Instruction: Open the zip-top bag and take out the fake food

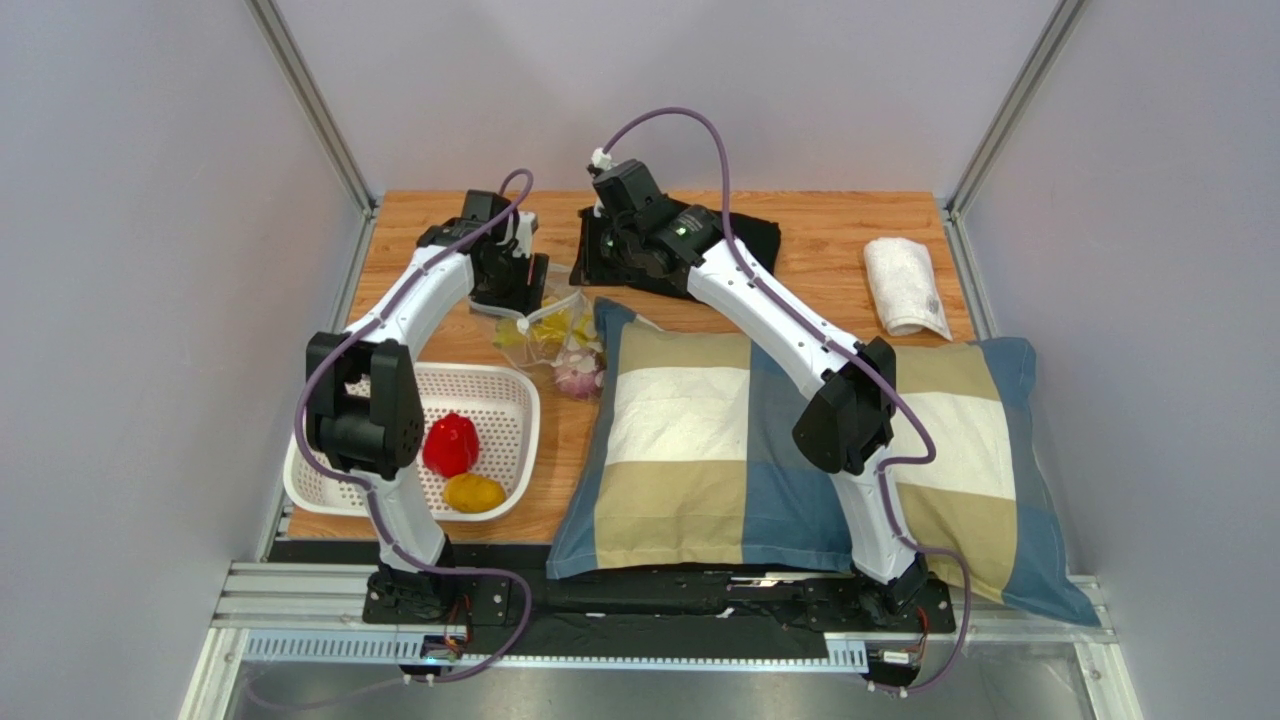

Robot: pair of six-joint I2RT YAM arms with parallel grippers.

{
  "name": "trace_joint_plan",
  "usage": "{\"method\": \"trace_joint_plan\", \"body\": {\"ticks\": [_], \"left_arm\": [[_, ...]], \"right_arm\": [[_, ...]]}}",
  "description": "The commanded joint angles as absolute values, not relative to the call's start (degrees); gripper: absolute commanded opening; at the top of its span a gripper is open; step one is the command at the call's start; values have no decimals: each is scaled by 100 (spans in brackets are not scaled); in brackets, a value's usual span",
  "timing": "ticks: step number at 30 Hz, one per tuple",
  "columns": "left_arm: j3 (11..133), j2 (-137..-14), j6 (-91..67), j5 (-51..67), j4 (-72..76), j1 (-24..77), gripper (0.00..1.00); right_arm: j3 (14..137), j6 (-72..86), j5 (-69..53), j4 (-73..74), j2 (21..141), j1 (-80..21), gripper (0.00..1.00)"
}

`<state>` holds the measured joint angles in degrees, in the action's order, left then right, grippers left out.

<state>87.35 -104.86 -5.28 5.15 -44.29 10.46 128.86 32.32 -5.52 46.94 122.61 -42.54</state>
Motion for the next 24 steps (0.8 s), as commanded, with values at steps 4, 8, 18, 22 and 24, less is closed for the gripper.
{"method": "trace_joint_plan", "body": {"ticks": [4,8,18,22,24], "left_arm": [[8992,-11004,-377,343,-4474,1020,59],[8807,-10820,-466,492,-4324,1020,47],[9657,-10389,-966,939,-5192,1028,0],[10186,-10187,-1809,1230,-5783,1063,0],[10318,-10090,-2291,1108,-5993,1063,0]], "right_arm": [[12656,3199,-598,4456,12103,-4219,0],[12674,3164,-598,4456,12129,-4210,0],[12823,3086,-580,4456,12217,-4227,0],[12911,2901,-519,4465,12287,-4289,0],[12937,2848,-518,4465,12287,-4376,0]]}}
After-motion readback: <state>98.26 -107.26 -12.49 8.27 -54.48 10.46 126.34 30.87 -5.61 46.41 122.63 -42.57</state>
